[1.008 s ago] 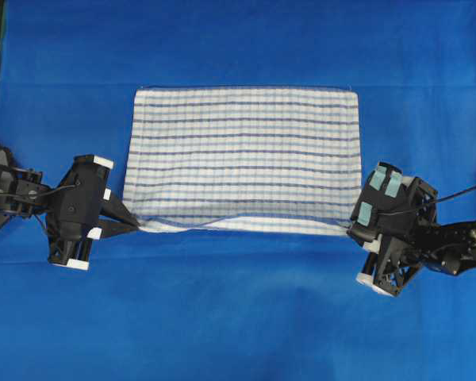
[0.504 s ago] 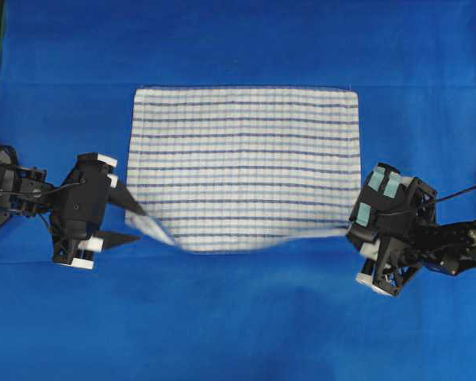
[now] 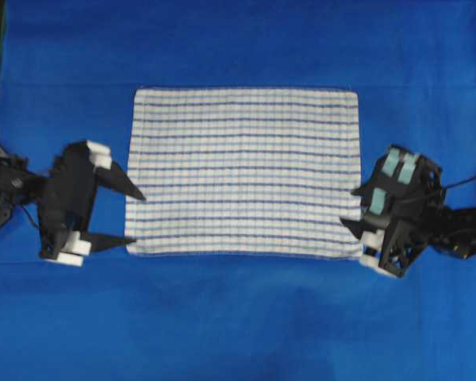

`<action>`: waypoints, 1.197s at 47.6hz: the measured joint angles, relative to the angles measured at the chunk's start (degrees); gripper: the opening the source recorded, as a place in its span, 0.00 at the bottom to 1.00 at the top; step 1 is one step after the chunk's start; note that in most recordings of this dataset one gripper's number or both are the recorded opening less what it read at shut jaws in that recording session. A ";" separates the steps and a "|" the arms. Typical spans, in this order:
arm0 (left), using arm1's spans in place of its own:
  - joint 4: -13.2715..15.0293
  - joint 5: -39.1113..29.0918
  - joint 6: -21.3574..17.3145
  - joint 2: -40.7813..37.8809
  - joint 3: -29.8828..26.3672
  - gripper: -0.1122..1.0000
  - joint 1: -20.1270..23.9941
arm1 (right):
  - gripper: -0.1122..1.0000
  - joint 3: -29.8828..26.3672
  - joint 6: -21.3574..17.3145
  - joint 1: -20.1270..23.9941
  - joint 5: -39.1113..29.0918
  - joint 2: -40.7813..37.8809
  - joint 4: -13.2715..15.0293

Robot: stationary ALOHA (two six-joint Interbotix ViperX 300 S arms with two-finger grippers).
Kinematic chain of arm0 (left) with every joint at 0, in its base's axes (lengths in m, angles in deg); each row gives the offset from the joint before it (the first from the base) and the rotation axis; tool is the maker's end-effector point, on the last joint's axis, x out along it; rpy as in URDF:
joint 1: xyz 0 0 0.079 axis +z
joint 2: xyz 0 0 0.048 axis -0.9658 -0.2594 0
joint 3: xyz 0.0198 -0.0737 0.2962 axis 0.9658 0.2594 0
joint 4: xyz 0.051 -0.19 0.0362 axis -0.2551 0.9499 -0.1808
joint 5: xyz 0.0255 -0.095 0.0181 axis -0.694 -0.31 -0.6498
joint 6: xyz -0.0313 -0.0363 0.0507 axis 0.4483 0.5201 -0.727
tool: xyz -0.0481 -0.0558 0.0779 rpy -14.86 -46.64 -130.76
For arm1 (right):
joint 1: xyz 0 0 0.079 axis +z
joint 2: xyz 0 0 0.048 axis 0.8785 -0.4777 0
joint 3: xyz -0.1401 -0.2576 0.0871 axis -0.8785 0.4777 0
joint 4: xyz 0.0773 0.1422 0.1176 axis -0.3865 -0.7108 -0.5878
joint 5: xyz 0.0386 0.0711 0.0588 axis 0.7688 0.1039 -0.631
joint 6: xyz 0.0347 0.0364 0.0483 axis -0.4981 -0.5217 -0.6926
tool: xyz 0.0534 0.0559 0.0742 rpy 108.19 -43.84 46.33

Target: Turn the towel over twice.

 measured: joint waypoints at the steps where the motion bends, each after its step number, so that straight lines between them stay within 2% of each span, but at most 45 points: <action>1: 0.00 0.00 0.00 0.79 0.09 0.78 0.44 | 0.64 -0.09 0.62 -0.44 0.00 0.88 0.79; 13: 0.00 0.00 -0.44 10.11 0.18 0.78 6.68 | 0.64 0.18 7.29 -6.86 1.23 10.63 9.05; 23: 0.00 -0.09 -0.62 18.72 0.88 0.78 11.25 | 0.64 1.58 11.78 -12.66 6.94 18.37 12.66; 36: 0.00 -2.02 -1.05 27.16 1.93 0.78 13.10 | 0.64 4.48 12.74 -17.23 14.77 27.25 13.97; 48: 0.00 -2.11 -1.14 27.69 2.55 0.78 14.06 | 0.62 4.83 12.83 -18.90 15.12 25.75 14.06; 57: 0.00 -4.31 -2.90 29.62 2.55 0.77 16.35 | 0.62 4.92 13.01 -23.55 15.12 26.46 14.41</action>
